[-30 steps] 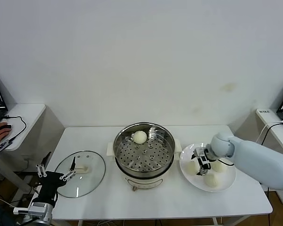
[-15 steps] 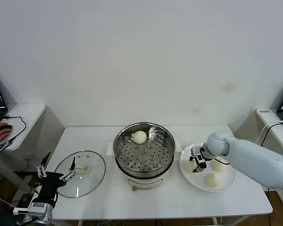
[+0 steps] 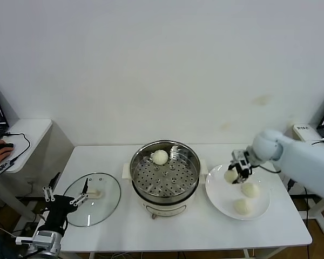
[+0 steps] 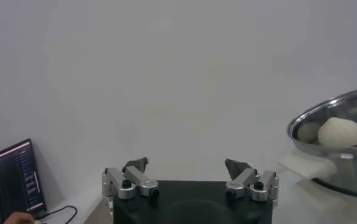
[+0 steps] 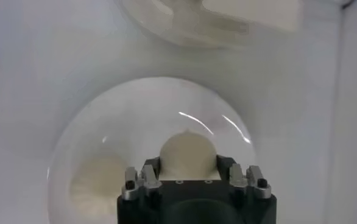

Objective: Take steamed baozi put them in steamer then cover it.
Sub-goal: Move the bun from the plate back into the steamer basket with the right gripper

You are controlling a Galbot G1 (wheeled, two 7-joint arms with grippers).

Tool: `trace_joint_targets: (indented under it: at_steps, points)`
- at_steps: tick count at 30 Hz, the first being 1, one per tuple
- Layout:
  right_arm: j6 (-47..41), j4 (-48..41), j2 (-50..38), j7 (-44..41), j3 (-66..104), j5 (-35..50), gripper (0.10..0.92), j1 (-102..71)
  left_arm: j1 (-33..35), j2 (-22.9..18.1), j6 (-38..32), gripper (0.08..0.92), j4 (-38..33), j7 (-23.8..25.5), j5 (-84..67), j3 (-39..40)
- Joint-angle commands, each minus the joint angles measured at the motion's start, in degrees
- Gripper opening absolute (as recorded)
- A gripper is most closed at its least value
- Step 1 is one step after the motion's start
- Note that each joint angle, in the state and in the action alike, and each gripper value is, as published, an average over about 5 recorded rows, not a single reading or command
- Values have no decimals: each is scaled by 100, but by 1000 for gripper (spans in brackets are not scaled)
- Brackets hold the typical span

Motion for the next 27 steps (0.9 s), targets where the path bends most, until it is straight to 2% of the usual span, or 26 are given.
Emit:
trace_joint_targets:
  at_steps: [1,7,14,21,27]
  points:
    - [-222,610,-155,-138,-1101,969,585,2316,-23,22,5,823,-30,5,-22,49]
    - [-718,1018,633,261,-1607,1979,592,3103,-84,55,-2,823,-29,7,-72,67]
    - [-1301,1067,1861,818,-1617,2875,600,2892,-122,64,-20,823,-19,11,-88,16]
    - [-1646,228,3200,1210,-1325,2972,602,1964,-142,-11,-24,823,-66,9,-82,-64]
    - [-1852,-271,3624,1363,-1307,2712,602,1322,-120,-67,-25,823,-129,10,-91,-127]
